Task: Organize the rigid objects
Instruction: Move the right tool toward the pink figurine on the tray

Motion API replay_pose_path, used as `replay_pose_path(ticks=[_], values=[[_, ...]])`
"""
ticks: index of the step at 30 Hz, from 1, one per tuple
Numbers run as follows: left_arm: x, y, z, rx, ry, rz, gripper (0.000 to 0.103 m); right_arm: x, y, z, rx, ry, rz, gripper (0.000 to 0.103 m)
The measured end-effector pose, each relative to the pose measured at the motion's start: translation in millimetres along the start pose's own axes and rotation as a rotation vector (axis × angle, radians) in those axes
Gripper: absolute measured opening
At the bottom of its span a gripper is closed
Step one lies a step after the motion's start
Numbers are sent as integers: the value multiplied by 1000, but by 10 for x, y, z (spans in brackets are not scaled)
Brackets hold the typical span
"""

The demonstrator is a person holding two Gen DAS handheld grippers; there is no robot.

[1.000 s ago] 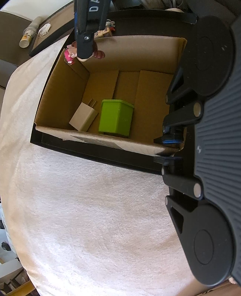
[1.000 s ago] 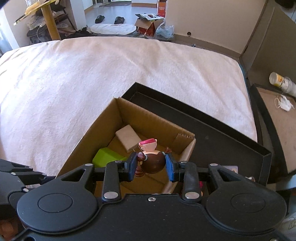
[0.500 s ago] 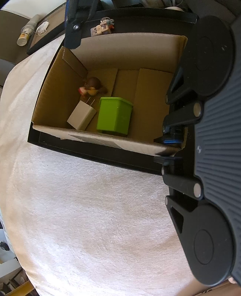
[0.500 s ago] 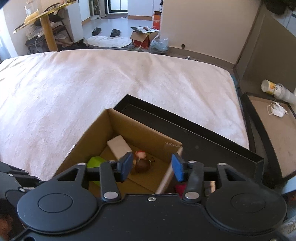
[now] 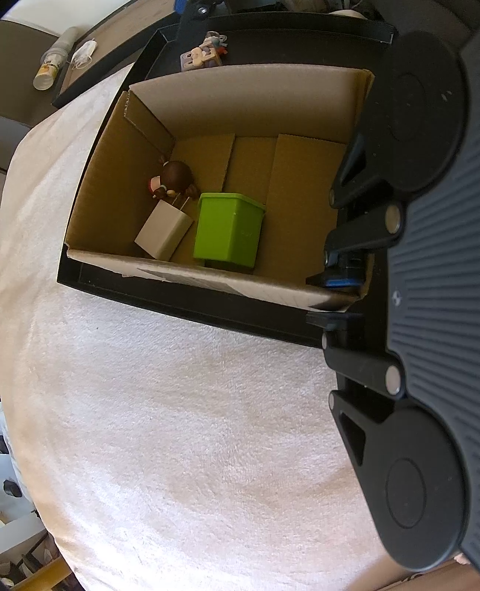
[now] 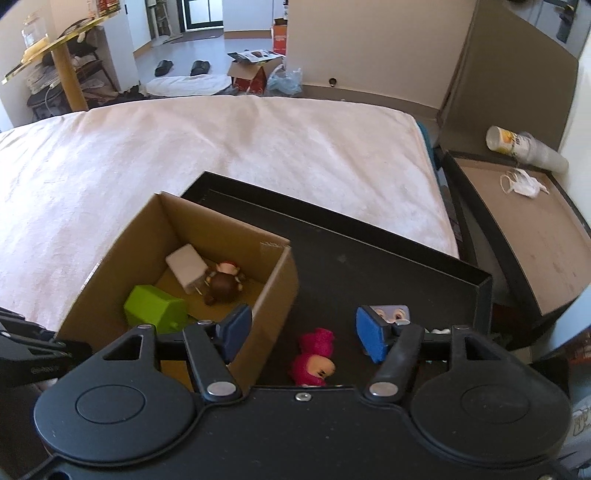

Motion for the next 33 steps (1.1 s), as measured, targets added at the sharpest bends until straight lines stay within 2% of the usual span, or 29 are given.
replay_pose_path(ticks=[21, 33], values=[[-26, -12, -66, -32, 25, -6, 12, -525, -254, 176, 67, 9, 88, 63], [-32, -17, -69, -34, 24, -5, 12, -407, -308, 324, 110, 19, 80, 63]])
Point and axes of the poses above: each gripper's, at about its wrist camera, not at the fingertips, and z roughly the way its jaws point, x to its left, y to its top, the point moved 2 cm from there along z, roughly the way its jaws point, and after that the axes turned 12 degrees about -y, right-handed, at the moved point
